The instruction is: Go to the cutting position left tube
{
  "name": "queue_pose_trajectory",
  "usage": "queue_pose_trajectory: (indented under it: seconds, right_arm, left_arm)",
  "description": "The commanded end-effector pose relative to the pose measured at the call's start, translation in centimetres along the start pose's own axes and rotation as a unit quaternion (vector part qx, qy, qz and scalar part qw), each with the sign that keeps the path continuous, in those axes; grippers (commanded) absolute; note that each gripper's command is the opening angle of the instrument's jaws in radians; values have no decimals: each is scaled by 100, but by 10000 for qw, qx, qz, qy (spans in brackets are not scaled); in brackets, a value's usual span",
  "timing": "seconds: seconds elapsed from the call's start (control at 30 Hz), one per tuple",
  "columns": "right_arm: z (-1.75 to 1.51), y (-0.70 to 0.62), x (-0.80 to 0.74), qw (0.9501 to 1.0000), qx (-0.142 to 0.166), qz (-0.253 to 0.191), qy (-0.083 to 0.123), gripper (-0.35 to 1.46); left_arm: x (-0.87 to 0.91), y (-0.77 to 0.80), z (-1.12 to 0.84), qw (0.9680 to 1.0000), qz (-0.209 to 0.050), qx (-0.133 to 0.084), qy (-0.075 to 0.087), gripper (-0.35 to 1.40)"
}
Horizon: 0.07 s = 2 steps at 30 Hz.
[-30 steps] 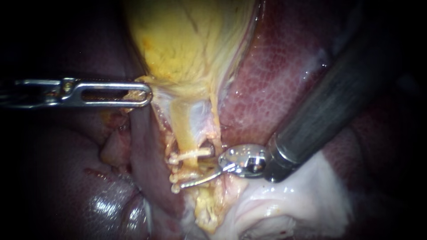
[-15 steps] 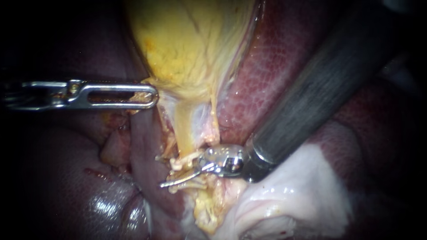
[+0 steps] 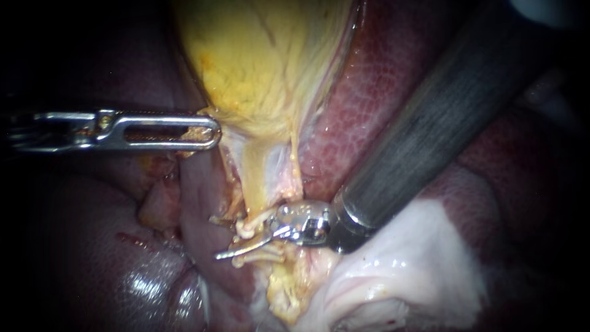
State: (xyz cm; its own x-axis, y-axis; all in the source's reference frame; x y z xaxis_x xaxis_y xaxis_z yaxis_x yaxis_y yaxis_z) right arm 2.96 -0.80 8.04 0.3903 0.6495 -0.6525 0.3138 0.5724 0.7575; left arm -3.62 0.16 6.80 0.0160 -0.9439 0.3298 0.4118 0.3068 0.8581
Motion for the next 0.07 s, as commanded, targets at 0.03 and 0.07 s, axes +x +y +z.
queue_pose_trajectory:
  seconds: [0.03, 0.07]
  right_arm:
    - [-1, 0, -1, 10000, 3, 11, -6, 137]
    - [-2, 1, -3, 10000, -22, 7, 2, 138]
  left_arm:
    - [0, 0, 0, 10000, 0, 0, 1, -35]
    - [0, 0, 0, 10000, 0, 1, 2, -35]
